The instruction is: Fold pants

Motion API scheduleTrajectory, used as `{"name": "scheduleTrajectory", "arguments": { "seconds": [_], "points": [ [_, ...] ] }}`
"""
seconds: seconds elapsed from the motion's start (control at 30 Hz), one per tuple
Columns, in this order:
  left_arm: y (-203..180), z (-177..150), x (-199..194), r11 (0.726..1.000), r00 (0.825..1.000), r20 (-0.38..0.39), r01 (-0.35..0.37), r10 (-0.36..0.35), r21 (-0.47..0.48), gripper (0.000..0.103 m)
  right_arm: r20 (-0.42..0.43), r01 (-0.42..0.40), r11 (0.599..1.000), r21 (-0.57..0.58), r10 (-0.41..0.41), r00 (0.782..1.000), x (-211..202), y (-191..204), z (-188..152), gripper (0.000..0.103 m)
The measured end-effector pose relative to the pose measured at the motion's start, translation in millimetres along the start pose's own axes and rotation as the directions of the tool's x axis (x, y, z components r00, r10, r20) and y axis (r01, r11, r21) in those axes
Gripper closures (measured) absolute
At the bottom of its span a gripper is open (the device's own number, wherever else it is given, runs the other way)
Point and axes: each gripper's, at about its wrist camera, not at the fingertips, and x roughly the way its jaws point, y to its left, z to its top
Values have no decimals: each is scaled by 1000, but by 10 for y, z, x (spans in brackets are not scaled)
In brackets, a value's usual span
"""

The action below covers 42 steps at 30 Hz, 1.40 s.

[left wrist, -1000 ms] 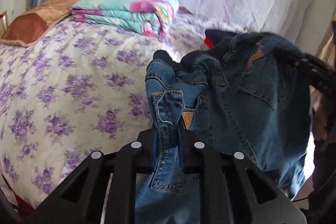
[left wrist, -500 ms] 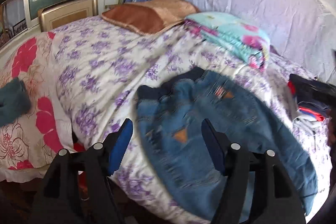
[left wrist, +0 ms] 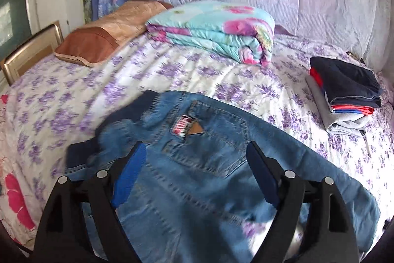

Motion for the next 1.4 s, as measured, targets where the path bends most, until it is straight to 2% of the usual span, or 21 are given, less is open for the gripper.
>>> {"name": "scheduleTrajectory", "arguments": {
  "seconds": [0.07, 0.1, 0.13, 0.23, 0.3, 0.37, 0.43, 0.47, 0.63, 0.7, 0.73, 0.87, 0.97, 1.03, 1.1, 1.17, 1.23, 1.3, 1.33, 1.37, 1.4],
  "points": [
    [-88, 71, 195, 999, 999, -26, -40, 40, -1, 22, -8, -22, 999, -42, 22, 1000, 192, 89, -105, 19],
    [-102, 89, 259, 998, 998, -33, -58, 58, 0, 22, 0, 0, 996, -94, 0, 1000, 280, 197, -101, 68],
    [-105, 97, 314, 997, 996, -46, -78, 78, -4, 22, 12, 15, 989, -147, -14, 1000, 347, 301, -66, 87],
    [-42, 91, 325, 996, 995, -77, -75, 70, -53, 22, 147, 45, 986, -164, -21, 989, 106, 329, 261, 100],
    [-23, 77, 196, 996, 996, -49, -76, 74, -52, 22, 248, 90, 986, -143, -52, 967, -183, 197, 678, 101],
    [-54, 88, 75, 994, 994, -8, -108, 108, -19, 22, 253, 57, 993, -100, -30, 967, -300, 37, 1154, 103],
    [-65, 98, 7, 991, 991, 19, -133, 133, -3, 20, 357, 212, 973, -92, -166, 919, -407, -1, 1501, 103],
    [-58, 104, -14, 991, 991, 19, -132, 133, -8, 20, 383, 195, 978, -79, -150, 912, -470, -62, 1641, 103],
    [-22, 25, -57, 994, 995, -9, -103, 103, -22, 20, 270, 17, 1000, -19, -11, 963, -171, -241, 1947, 95],
    [-2, -30, -62, 994, 993, -11, -113, 113, 7, 18, 196, 68, 997, -23, -62, 979, 73, -217, 1750, 11],
    [20, -36, -49, 992, 992, -11, -125, 125, 19, 17, 188, 89, 995, -34, -82, 979, 174, -216, 1630, 7],
    [163, 148, 147, 984, 984, -20, -176, 177, 41, 14, 99, 74, 995, -65, -68, 993, 500, -216, 1189, 7],
    [323, 439, 500, 962, 964, -34, -261, 264, 79, 13, 71, 19, 999, -44, -16, 997, 697, -258, 1114, 9],
    [488, 616, 785, 966, 964, -89, -244, 251, 84, 13, 63, -15, 1000, -20, 17, 998, 795, -273, 1140, 11],
    [607, 720, 1074, 981, 967, -176, -175, 187, 79, 13, 37, -49, 998, -28, 50, 998, 881, -213, 1174, 27],
    [661, 752, 1334, 980, 957, -217, -176, 192, 90, 13, 5, -32, 997, -70, 32, 999, 976, -86, 1189, 30],
    [651, 740, 1603, 972, 938, -263, -201, 228, 125, 12, -9, 13, 993, -115, -15, 1000, 1056, 24, 1173, 43],
    [608, 681, 1751, 966, 927, -279, -221, 252, 136, 7, -1, 16, 989, -150, -16, 1000, 1058, 99, 1135, 87],
    [575, 676, 1757, 963, 930, -258, -231, 261, 140, 8, 4, 2, 987, -160, -1, 1000, 1032, 136, 1119, 90],
    [505, 677, 1717, 964, 942, -225, -220, 250, 152, 27, 28, 23, 984, -177, -18, 999, 977, 172, 1099, 90],
    [455, 677, 1676, 972, 950, -227, -183, 214, 149, 58, 56, 37, 981, -193, -26, 998, 916, 195, 1076, 91]
  ]
}}
